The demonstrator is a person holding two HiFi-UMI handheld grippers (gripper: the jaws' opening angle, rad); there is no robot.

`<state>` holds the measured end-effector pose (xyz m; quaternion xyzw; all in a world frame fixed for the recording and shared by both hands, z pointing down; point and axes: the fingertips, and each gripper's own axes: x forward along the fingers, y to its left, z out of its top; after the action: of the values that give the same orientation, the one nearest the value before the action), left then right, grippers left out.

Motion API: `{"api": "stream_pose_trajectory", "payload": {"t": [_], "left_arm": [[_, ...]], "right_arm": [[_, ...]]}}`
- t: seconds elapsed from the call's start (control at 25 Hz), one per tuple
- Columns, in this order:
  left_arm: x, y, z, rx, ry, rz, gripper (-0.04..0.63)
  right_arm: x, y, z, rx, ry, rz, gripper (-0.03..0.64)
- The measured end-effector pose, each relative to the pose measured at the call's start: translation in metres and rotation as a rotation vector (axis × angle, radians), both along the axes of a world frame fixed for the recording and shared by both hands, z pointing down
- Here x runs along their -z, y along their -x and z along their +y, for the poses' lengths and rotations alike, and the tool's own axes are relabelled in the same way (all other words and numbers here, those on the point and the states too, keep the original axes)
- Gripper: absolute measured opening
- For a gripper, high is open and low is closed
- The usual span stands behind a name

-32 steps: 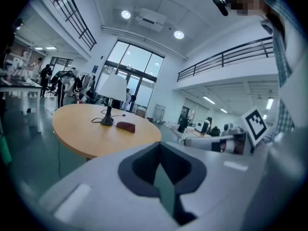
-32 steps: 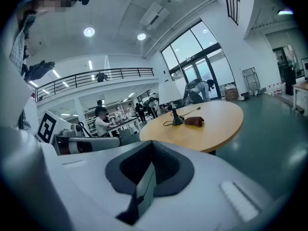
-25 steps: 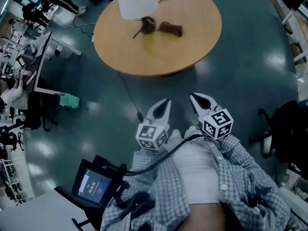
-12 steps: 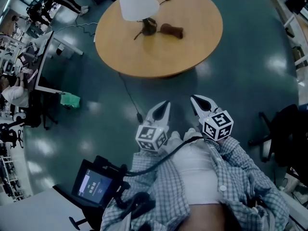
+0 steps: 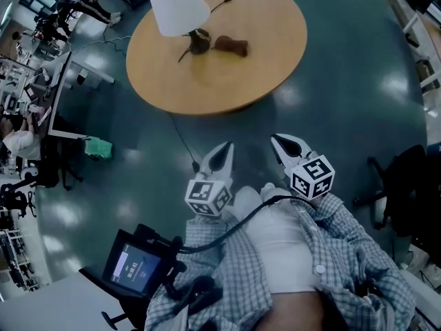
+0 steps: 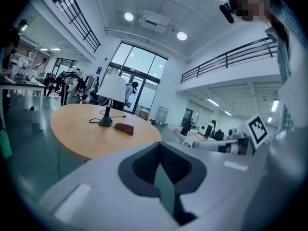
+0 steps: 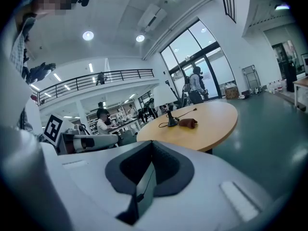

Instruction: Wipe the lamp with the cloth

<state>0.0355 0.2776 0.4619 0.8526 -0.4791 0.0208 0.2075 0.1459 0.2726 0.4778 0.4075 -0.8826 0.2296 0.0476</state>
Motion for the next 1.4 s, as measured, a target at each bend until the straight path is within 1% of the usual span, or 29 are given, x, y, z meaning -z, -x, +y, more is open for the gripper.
{"api": "stream_pose_trajectory", "payload": {"t": [0.08,0.24,0.36,0.48,0.56,0.72,0.88,0.96,1.08,1.2,1.32,1.4], "left_arm": [[0.003,-0.002,-0.004,0.015,-0.011,0.015,-0.003],[-0.002,0.001,-0.017,0.036,-0.01,-0.016,-0.003],[-0.006,0.005,-0.035,0.031,0.001,-0.017,-0.003],[-0.008,0.016,-0.061,0.015,0.001,-0.02,-0.003],[-0.01,0.029,-0.088,0.007,-0.004,-0.023,-0.003],[-0.01,0.05,-0.143,0.008,-0.009,0.001,-0.003],[-0.009,0.062,-0.175,-0.012,0.005,-0.025,-0.003],[-0.011,0.077,-0.199,-0.021,0.015,-0.008,-0.003],[-0.017,0.095,-0.23,-0.044,0.041,0.025,-0.003],[-0.02,0.098,-0.243,-0.065,0.059,0.045,-0.003],[-0.021,0.097,-0.254,-0.081,0.063,0.097,-0.003],[-0.025,0.099,-0.264,-0.09,0.079,0.143,-0.003]], "right_arm": [[-0.002,-0.007,-0.003,0.007,-0.003,0.005,0.002],[-0.012,-0.013,-0.012,0.002,0.014,0.001,0.002],[-0.017,-0.01,-0.028,-0.002,0.027,0.004,0.002],[-0.018,0.002,-0.054,-0.011,0.031,0.005,0.002],[-0.02,0.017,-0.079,-0.012,0.028,0.015,0.002],[-0.021,0.042,-0.129,0.0,0.029,0.046,0.002],[-0.012,0.058,-0.161,0.032,-0.008,0.094,0.002],[-0.011,0.071,-0.187,0.026,-0.01,0.111,0.002],[-0.017,0.085,-0.223,-0.028,0.032,0.095,0.002],[-0.027,0.085,-0.24,-0.062,0.069,0.085,0.002],[-0.026,0.086,-0.26,-0.059,0.073,0.07,0.002],[-0.025,0.092,-0.273,-0.039,0.067,0.072,0.002]]}}
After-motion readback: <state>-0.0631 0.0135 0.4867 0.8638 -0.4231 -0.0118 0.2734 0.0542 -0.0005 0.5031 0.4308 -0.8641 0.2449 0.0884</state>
